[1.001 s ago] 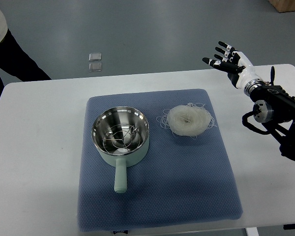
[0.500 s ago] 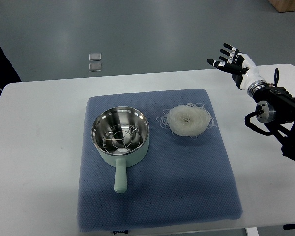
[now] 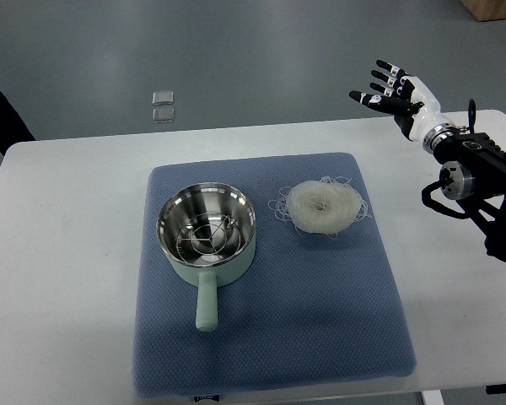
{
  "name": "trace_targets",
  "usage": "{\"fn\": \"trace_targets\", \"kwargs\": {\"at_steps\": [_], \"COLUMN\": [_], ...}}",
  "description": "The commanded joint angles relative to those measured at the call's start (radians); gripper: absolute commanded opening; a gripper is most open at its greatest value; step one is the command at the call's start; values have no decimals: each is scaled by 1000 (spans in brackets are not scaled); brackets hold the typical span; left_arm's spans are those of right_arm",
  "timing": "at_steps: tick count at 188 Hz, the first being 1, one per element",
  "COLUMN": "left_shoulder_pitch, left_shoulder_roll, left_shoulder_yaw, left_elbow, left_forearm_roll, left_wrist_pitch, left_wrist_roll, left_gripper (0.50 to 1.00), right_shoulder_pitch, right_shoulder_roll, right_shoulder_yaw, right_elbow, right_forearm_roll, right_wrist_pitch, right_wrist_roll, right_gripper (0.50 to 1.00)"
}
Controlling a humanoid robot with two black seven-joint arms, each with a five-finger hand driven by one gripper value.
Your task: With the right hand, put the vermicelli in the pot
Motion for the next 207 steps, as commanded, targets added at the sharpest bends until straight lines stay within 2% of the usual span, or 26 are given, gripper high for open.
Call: {"fn": "trace_targets", "kwargs": {"at_steps": [1,27,66,86,128,149,207], "left_shoulder_pitch": [0,0,0,0,-2,-3,-3], "left_shoulder_roll": [0,0,0,0,0,0,0], "left_shoulder_yaw": [1,1,3,6,7,9,10], "left_elbow": [1,8,8,8,0,0,-3], "left_forearm_roll": [0,0,0,0,0,2,6], "left_wrist_pitch": [0,0,0,0,0,0,-1], "left_wrist_roll": [0,0,0,0,0,0,0], "left_gripper": [1000,1000,1000,1000,1000,1000,1000], "right_shoulder_pitch": [28,84,214,277,328,325,315], "right_shoulder_roll": [-22,-80,-169,-197,-186,-171,-134], "right_shoulder_yaw": [-69,-189,-393,-472,-594,-623,-678], "right_elbow": [8,82,168,212,234,234,225], "right_forearm_roll": [-194,-395,-509,-549,-696,-768,-786], "right_wrist_pitch": [47,125,280,325,323,318,272], "right_wrist_roll": [-1,-2,-1,-2,-10,-37,-60], "right_gripper": [924,924,924,924,924,921,921]}}
